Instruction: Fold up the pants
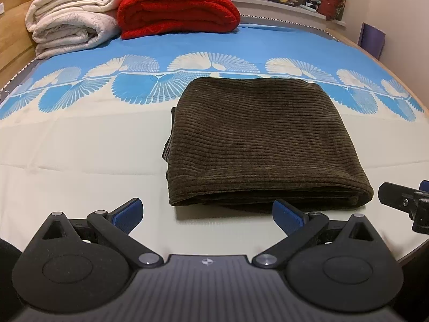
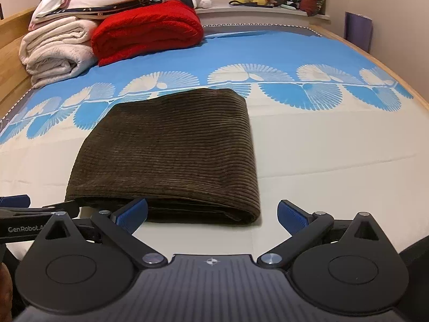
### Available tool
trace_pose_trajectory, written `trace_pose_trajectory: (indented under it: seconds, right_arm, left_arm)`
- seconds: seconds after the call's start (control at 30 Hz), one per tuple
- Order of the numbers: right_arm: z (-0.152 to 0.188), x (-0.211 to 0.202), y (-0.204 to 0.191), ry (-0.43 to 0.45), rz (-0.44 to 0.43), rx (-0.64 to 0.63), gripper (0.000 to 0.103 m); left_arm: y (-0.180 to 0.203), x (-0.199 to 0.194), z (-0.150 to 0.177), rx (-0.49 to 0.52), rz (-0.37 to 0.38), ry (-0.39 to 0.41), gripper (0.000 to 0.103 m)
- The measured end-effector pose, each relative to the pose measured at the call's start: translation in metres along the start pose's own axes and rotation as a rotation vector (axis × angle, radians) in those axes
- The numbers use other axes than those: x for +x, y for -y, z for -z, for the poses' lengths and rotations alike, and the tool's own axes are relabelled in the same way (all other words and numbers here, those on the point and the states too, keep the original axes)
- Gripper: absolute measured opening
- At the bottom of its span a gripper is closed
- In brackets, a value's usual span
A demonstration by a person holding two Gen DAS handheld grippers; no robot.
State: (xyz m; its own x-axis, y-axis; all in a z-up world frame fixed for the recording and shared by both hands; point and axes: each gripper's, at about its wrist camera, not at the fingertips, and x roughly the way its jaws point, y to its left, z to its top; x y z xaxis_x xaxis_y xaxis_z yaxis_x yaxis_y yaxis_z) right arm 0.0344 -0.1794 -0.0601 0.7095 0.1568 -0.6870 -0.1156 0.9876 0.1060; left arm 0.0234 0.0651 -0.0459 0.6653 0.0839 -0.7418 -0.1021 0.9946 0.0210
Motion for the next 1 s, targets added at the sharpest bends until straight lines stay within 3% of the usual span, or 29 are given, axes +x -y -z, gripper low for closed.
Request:
trace_pose_trajectory:
  seconds: [1.0]
  right_arm:
    - [-0.0006, -0.0008, -0.008, 0.012, -0.011, -0.03, 0.102]
  left_arm:
    - [-0.0027, -0.0016, -0.0015, 0.008, 0.013, 0.028, 0.103]
